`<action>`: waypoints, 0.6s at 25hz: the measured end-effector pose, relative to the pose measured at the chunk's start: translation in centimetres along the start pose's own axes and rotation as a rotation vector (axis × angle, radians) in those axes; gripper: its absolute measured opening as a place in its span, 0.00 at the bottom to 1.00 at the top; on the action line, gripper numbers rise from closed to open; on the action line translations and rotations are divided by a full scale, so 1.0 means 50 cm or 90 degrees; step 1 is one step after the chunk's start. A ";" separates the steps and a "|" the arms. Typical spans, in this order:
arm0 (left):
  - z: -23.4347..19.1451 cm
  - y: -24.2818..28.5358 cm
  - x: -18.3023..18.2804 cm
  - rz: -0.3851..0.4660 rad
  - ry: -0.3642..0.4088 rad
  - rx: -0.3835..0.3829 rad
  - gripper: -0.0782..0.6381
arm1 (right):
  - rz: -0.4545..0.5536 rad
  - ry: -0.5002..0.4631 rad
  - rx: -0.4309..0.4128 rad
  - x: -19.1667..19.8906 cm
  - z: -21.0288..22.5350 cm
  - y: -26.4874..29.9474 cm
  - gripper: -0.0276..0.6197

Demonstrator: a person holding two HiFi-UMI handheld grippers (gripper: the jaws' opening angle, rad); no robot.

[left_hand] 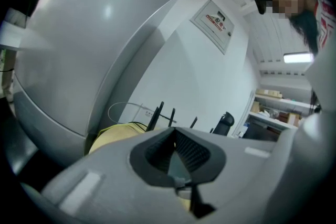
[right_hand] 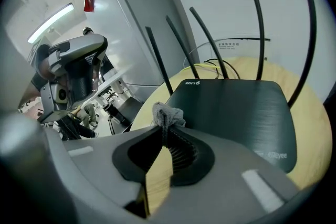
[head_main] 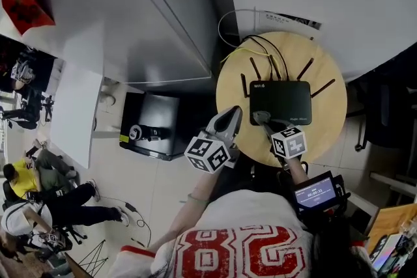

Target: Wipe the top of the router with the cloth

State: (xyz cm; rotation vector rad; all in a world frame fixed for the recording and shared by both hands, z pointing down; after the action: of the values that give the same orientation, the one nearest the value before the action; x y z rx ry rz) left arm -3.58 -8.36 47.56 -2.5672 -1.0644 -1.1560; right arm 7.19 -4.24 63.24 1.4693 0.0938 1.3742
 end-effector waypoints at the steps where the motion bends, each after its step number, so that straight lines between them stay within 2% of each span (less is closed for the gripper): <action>1: 0.003 0.005 0.002 -0.005 0.000 0.005 0.11 | 0.001 0.007 0.009 0.005 0.007 -0.008 0.10; 15: 0.046 0.072 0.032 -0.046 0.004 0.048 0.11 | 0.019 0.149 0.173 0.128 0.181 -0.168 0.10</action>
State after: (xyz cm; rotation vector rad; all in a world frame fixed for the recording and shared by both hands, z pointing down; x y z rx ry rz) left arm 0.89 -9.27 47.62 -2.4857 -1.1850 -1.1161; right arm 20.89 -1.99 63.74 1.5275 0.4236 1.6014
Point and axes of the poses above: the fingertips, and each gripper's own axes: y forward along the fingers, z to its right, x out of its underside, the point moved 2 cm from there along -y, backward along the fingers, and after that the axes turned 13 degrees about -y, right-handed, at the moved point
